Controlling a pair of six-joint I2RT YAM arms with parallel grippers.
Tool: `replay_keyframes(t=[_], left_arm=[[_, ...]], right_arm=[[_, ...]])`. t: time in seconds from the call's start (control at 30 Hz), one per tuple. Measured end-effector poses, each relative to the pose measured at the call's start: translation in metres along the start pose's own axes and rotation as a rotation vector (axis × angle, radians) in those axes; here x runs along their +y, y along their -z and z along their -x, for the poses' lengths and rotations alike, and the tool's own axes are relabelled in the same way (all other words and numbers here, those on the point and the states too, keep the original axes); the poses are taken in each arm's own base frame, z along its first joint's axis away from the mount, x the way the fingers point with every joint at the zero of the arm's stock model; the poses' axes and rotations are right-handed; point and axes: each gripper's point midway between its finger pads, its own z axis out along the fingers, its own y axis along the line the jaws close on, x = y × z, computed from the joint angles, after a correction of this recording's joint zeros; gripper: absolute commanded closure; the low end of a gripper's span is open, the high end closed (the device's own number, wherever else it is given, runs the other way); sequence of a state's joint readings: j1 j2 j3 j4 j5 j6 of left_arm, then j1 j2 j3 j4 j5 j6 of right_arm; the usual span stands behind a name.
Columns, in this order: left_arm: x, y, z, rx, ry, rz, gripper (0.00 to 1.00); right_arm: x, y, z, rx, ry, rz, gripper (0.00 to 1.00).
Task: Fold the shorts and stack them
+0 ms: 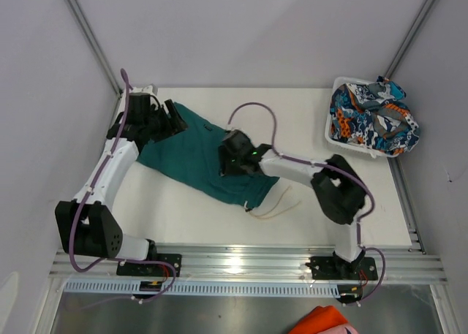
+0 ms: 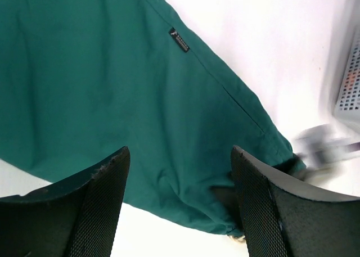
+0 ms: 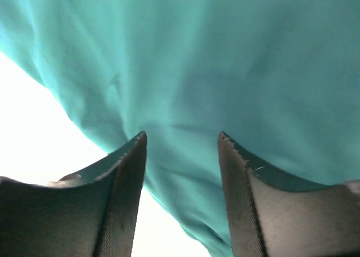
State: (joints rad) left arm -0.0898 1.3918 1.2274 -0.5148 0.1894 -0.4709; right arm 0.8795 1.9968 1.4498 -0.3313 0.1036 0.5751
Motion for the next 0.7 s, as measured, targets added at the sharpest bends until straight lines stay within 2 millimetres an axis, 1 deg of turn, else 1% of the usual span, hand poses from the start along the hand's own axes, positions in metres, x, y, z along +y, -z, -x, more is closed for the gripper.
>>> replay_keyframes(t=[0.07,0.17,0.23,0.27,0.3,0.37,0.5,0.57,0.6,0.63,0.7], left_arm=[[-0.001,-0.004,-0.004,0.003,-0.003,-0.012,0.25],[-0.007,-0.01,-0.019,0.038,-0.011,-0.033,0.26],[-0.013,-0.016,-0.026,0.059,-0.017,-0.047,0.26],[-0.016,-0.018,-0.029,0.063,-0.017,-0.057,0.26],[-0.019,-0.02,-0.032,0.068,-0.019,-0.067,0.26],[-0.025,-0.023,-0.038,0.078,-0.023,-0.086,0.26],[-0.04,-0.025,-0.047,0.094,-0.046,-0.137,0.26],[-0.054,-0.026,-0.055,0.108,-0.07,-0.177,0.27],[-0.06,-0.026,-0.06,0.116,-0.082,-0.192,0.27],[-0.069,-0.026,-0.067,0.126,-0.099,-0.215,0.27],[-0.088,-0.025,-0.088,0.161,-0.141,-0.264,0.28]], right_arm=[[-0.027,0.025,0.017,-0.028,-0.091,0.053,0.47],[-0.069,0.062,0.058,-0.137,-0.236,0.127,0.49],[-0.088,0.078,0.077,-0.201,-0.297,0.169,0.49],[-0.092,0.083,0.082,-0.229,-0.316,0.2,0.51],[-0.094,0.086,0.081,-0.233,-0.333,0.232,0.51],[-0.094,0.082,0.068,-0.219,-0.361,0.303,0.54],[-0.103,0.059,0.011,-0.093,-0.451,0.376,0.55],[-0.11,0.048,-0.013,-0.033,-0.488,0.376,0.56],[-0.113,0.042,-0.022,-0.011,-0.509,0.378,0.56],[-0.113,0.04,-0.025,-0.001,-0.523,0.394,0.56],[-0.113,0.038,-0.021,-0.009,-0.535,0.425,0.57]])
